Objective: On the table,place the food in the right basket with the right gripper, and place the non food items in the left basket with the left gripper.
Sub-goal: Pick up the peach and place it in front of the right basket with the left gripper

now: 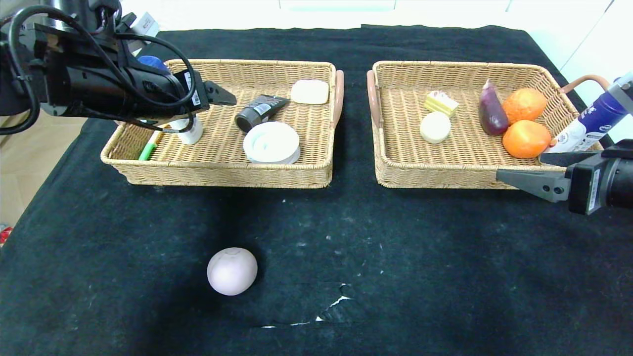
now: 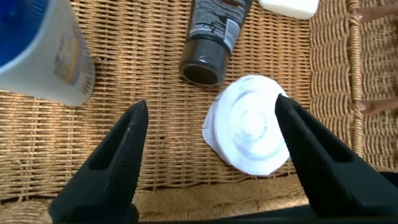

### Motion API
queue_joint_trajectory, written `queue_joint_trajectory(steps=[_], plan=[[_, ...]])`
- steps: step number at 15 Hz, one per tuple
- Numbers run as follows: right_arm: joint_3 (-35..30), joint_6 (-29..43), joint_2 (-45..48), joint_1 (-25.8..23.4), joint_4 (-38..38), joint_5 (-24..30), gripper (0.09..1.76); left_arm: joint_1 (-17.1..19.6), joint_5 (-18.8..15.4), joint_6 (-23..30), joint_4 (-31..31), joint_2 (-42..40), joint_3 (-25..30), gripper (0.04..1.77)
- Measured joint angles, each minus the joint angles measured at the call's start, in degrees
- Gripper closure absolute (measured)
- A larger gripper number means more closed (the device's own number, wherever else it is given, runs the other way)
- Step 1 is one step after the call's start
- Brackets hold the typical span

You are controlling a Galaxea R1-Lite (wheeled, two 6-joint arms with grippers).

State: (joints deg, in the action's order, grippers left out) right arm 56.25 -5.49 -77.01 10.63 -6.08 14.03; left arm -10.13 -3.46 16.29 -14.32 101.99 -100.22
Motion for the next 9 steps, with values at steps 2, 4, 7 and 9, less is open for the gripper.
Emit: queue_joint_trajectory(steps=[2, 4, 7, 9], plan=[[0.0, 0.0, 0.0, 0.0, 0.0, 0.0, 0.14, -1.1, 0.0, 0.1, -0.3, -1.3, 0.9, 0.27], [0.0, 0.0, 0.0, -0.1, 0.0, 0.0, 0.14, -2.2, 0.0, 0.0, -4.0, -3.1, 1.7, 0.23], [0.1, 0.0, 0.0, -0.1, 0.0, 0.0, 0.14, -3.0, 0.0, 0.0, -10.3, -5.8, 2.1, 0.19], [0.1, 0.0, 0.0, -0.1, 0.0, 0.0, 0.14, -3.3, 0.0, 0.0, -14.1, -7.5, 2.1, 0.17]])
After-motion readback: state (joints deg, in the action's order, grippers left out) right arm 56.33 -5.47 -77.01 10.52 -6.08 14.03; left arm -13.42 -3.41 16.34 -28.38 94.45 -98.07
